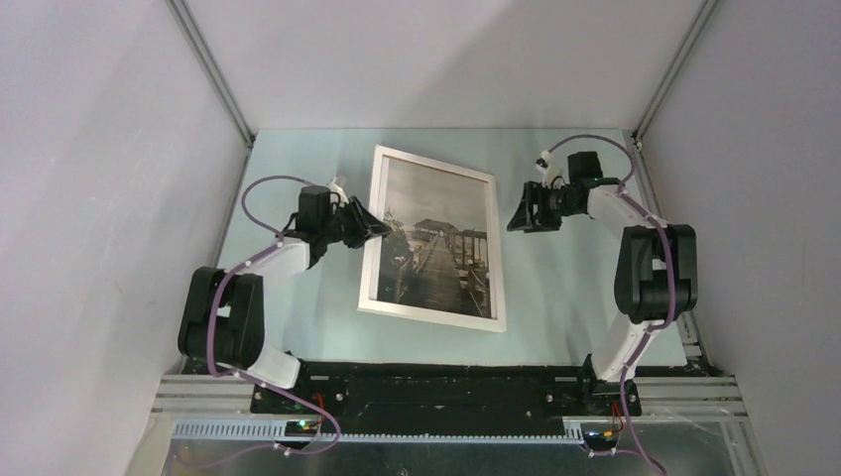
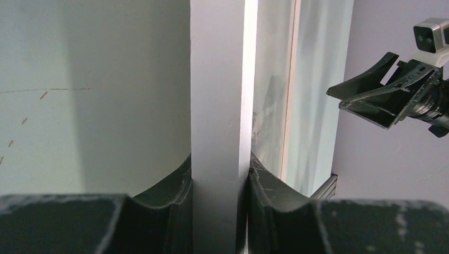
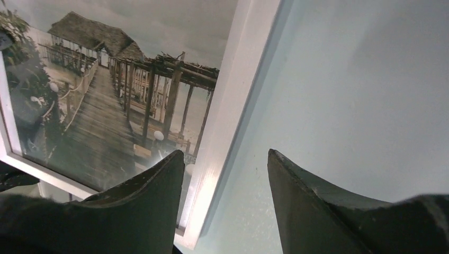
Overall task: Put the photo into the frame
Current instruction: Turn over the photo frame at the center of the board.
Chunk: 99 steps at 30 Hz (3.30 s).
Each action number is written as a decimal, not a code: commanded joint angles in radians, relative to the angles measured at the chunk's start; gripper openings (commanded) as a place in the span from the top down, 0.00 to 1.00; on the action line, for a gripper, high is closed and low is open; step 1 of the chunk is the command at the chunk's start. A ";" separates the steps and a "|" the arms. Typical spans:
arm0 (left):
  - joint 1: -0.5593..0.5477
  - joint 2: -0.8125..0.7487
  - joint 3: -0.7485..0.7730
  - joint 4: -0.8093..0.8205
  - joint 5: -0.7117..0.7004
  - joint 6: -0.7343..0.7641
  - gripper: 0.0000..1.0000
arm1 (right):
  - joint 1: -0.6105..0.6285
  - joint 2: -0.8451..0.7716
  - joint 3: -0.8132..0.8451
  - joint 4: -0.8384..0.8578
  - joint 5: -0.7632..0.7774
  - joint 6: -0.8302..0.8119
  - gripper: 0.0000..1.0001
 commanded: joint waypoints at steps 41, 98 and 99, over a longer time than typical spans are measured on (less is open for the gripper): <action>-0.043 0.242 -0.006 0.099 -0.148 0.040 0.23 | 0.097 0.216 0.087 -0.025 0.214 0.049 1.00; -0.013 0.153 0.300 -0.304 -0.288 0.580 0.00 | -0.045 -0.046 -0.155 0.178 0.336 0.229 0.42; -0.009 0.140 0.295 -0.302 -0.295 0.589 0.00 | -0.059 -0.057 -0.155 0.176 0.335 0.218 0.40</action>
